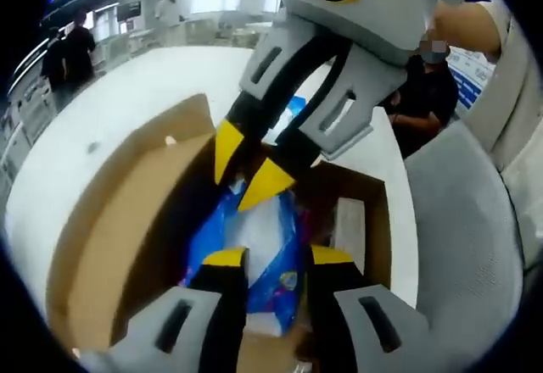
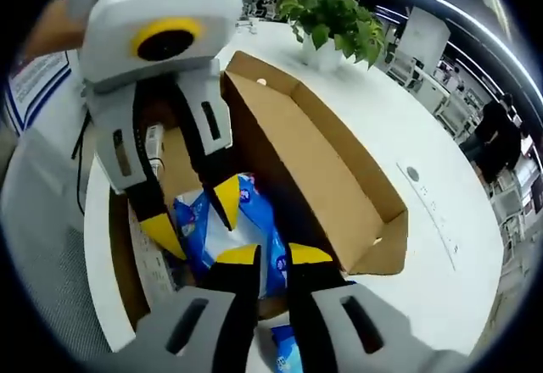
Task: Operate the shoe box by opening the lid, removing the specified soft item, and placing it in the target area until the item is outside and the box remains undamaged.
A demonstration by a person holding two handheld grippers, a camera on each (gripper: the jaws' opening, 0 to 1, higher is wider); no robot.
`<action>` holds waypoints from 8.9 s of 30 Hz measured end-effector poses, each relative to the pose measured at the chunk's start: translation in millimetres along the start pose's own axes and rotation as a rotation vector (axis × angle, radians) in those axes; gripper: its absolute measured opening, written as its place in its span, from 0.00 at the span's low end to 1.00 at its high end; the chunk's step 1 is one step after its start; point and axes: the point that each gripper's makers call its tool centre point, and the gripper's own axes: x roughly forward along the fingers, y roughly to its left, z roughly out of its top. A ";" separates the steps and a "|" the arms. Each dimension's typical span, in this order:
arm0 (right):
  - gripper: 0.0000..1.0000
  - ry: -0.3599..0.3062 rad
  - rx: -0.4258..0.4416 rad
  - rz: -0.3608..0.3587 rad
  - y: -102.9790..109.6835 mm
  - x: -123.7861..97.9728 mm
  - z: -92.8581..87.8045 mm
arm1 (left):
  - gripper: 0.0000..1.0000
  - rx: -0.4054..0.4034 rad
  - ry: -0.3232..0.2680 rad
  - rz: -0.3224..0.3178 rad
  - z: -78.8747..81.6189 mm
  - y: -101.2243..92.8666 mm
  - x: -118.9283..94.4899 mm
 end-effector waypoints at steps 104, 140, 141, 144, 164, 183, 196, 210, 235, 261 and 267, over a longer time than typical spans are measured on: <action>0.00 -0.053 0.209 -0.107 -148.8 -199.3 -159.8 | 0.00 0.130 -0.094 -0.231 270.2 -81.1 122.6; 0.00 0.086 0.231 -0.161 -182.4 -169.7 -255.0 | 0.00 0.040 -0.049 -0.241 271.0 -71.4 225.8; 0.00 0.092 0.229 -0.165 -182.8 -167.7 -257.7 | 0.00 0.039 -0.045 -0.236 269.5 -71.4 227.3; 0.00 0.094 0.232 -0.173 -184.4 -164.4 -261.8 | 0.00 0.048 -0.042 -0.219 266.1 -68.6 230.8; 0.10 0.090 0.207 -0.248 -191.3 -180.6 -250.3 | 0.12 0.127 -0.032 -0.137 271.9 -66.9 220.8; 0.27 -0.006 0.213 -0.226 -146.2 -216.5 -172.7 | 0.28 0.093 -0.062 -0.071 250.4 -73.5 134.2; 0.34 -0.041 0.132 -0.129 -92.0 -209.4 -111.7 | 0.34 0.034 -0.093 -0.017 204.3 -67.2 57.6; 0.36 -0.072 0.019 0.042 -24.7 -169.1 -52.4 | 0.36 -0.043 -0.124 0.108 137.5 -35.3 -27.7; 0.39 -0.031 -0.201 0.311 51.9 -77.6 -12.2 | 0.44 -0.237 -0.160 0.346 11.2 -24.7 -129.7; 0.37 0.112 -0.176 0.504 84.2 -21.1 -19.4 | 0.40 -0.599 -0.115 0.593 -141.2 -7.4 -178.3; 0.39 0.122 -0.205 0.486 79.5 -18.7 -17.0 | 0.31 -0.662 -0.136 0.554 -147.4 -12.3 -166.2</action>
